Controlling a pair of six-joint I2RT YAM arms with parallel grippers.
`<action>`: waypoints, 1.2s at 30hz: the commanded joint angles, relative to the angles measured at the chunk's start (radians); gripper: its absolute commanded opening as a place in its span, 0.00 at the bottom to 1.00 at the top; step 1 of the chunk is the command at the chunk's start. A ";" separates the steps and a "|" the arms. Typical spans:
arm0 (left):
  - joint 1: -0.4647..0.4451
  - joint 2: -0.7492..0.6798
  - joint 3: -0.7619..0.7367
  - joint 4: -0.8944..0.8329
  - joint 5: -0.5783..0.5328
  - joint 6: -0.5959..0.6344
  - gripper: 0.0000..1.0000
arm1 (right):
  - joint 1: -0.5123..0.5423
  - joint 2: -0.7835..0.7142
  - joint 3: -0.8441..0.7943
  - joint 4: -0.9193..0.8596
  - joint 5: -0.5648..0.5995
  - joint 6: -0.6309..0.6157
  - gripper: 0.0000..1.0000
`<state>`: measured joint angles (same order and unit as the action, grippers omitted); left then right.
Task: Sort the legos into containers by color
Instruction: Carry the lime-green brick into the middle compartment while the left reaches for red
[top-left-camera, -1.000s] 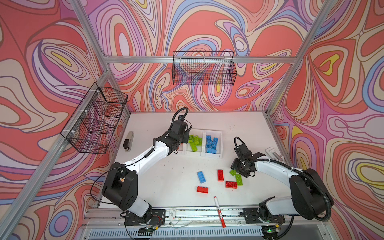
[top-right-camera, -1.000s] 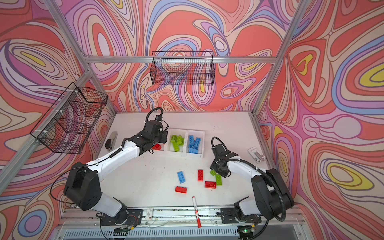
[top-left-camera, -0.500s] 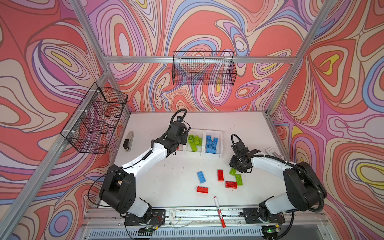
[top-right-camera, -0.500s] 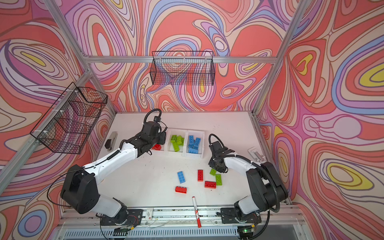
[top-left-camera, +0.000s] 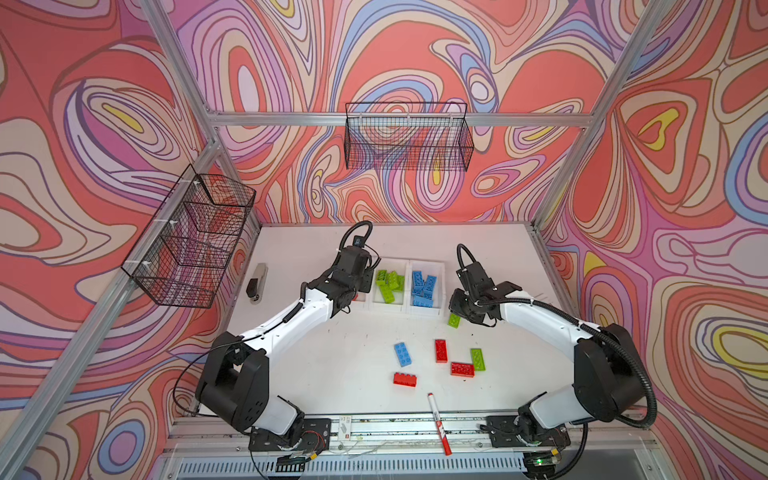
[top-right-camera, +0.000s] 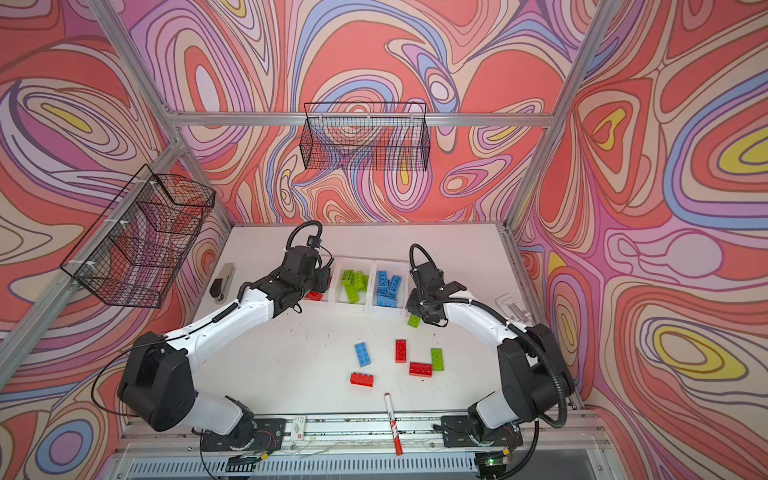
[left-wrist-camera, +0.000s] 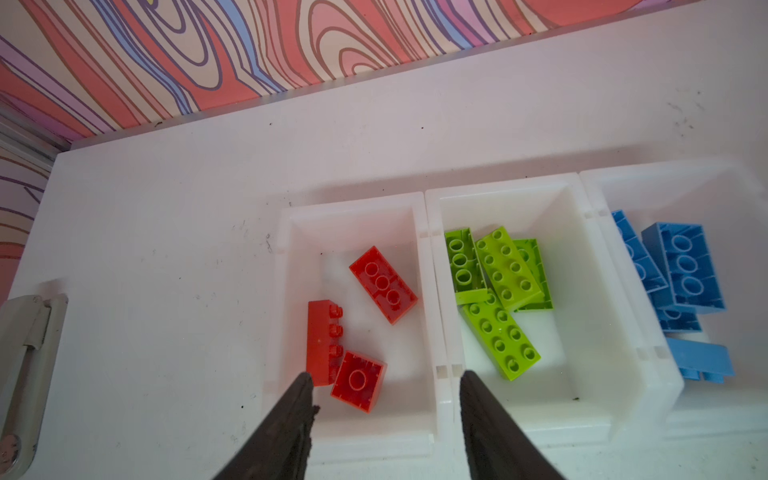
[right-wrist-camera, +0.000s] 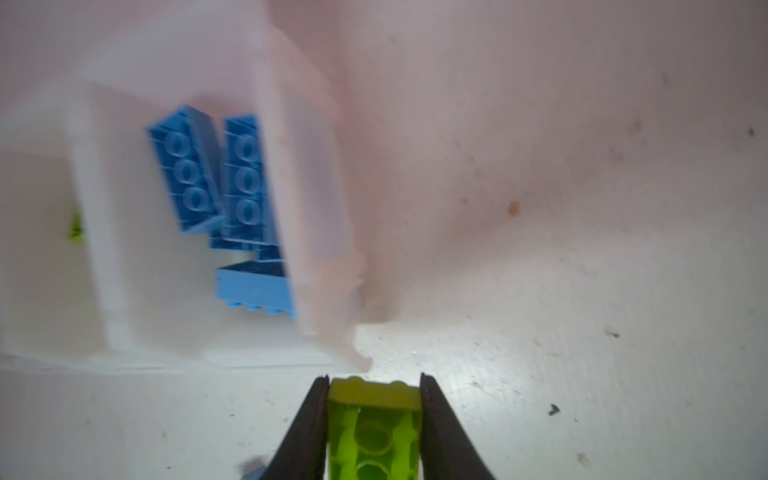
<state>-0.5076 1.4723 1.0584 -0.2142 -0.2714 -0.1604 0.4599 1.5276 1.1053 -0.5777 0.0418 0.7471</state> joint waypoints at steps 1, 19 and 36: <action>0.007 -0.050 -0.035 -0.041 -0.011 0.056 0.59 | 0.019 0.045 0.108 0.023 0.017 -0.098 0.24; -0.083 -0.526 -0.349 -0.198 0.494 0.455 0.62 | 0.114 0.572 0.629 0.179 -0.169 -0.210 0.32; -0.340 -0.293 -0.272 -0.233 0.530 0.627 0.65 | 0.083 0.455 0.492 0.236 -0.100 -0.199 0.60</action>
<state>-0.8181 1.1618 0.7444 -0.4232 0.2256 0.4141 0.5644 2.0502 1.6318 -0.3714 -0.0921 0.5434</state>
